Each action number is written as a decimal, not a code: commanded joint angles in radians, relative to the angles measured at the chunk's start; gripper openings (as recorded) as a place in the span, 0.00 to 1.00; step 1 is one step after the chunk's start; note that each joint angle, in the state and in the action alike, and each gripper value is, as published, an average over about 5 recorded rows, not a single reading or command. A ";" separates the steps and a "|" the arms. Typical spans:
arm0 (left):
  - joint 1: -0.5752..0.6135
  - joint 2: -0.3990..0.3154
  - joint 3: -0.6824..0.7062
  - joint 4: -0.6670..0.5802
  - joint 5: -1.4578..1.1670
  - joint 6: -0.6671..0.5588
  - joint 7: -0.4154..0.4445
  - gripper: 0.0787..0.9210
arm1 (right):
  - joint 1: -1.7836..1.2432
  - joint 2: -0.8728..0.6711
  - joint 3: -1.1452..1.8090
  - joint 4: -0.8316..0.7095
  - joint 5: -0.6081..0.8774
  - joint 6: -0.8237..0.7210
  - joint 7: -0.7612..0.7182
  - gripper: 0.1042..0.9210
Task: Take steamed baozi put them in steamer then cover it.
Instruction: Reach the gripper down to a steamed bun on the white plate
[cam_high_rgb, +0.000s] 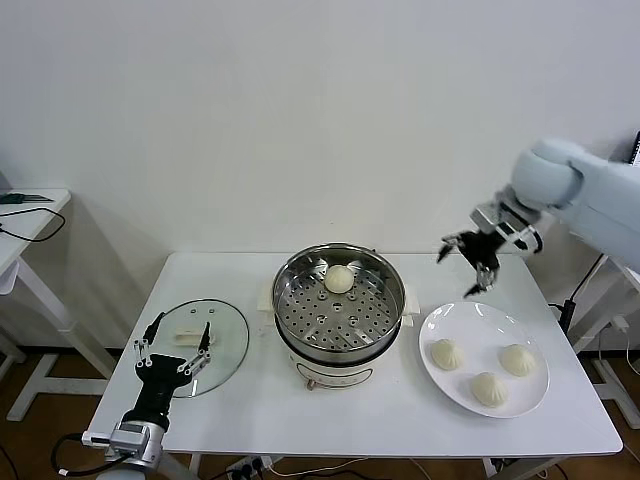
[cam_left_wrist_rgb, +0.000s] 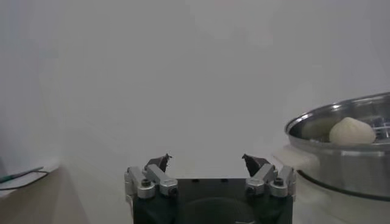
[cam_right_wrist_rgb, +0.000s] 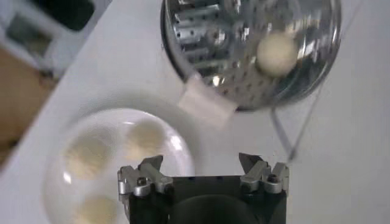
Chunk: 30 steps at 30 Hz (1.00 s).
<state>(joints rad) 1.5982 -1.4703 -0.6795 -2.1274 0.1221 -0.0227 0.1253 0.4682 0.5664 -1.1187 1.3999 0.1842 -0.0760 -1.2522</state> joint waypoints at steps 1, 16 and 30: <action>0.006 0.001 0.004 -0.011 0.004 0.000 -0.001 0.88 | -0.285 -0.116 0.179 0.033 -0.028 -0.184 0.036 0.88; 0.002 -0.004 0.021 -0.007 0.013 0.001 -0.004 0.88 | -0.399 -0.037 0.218 -0.002 -0.117 -0.216 0.116 0.88; -0.004 -0.007 0.031 -0.001 0.015 -0.001 -0.011 0.88 | -0.510 0.008 0.287 -0.030 -0.181 -0.222 0.153 0.88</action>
<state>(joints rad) 1.5942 -1.4780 -0.6503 -2.1300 0.1365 -0.0239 0.1147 0.0156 0.5725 -0.8601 1.3706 0.0293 -0.2816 -1.1114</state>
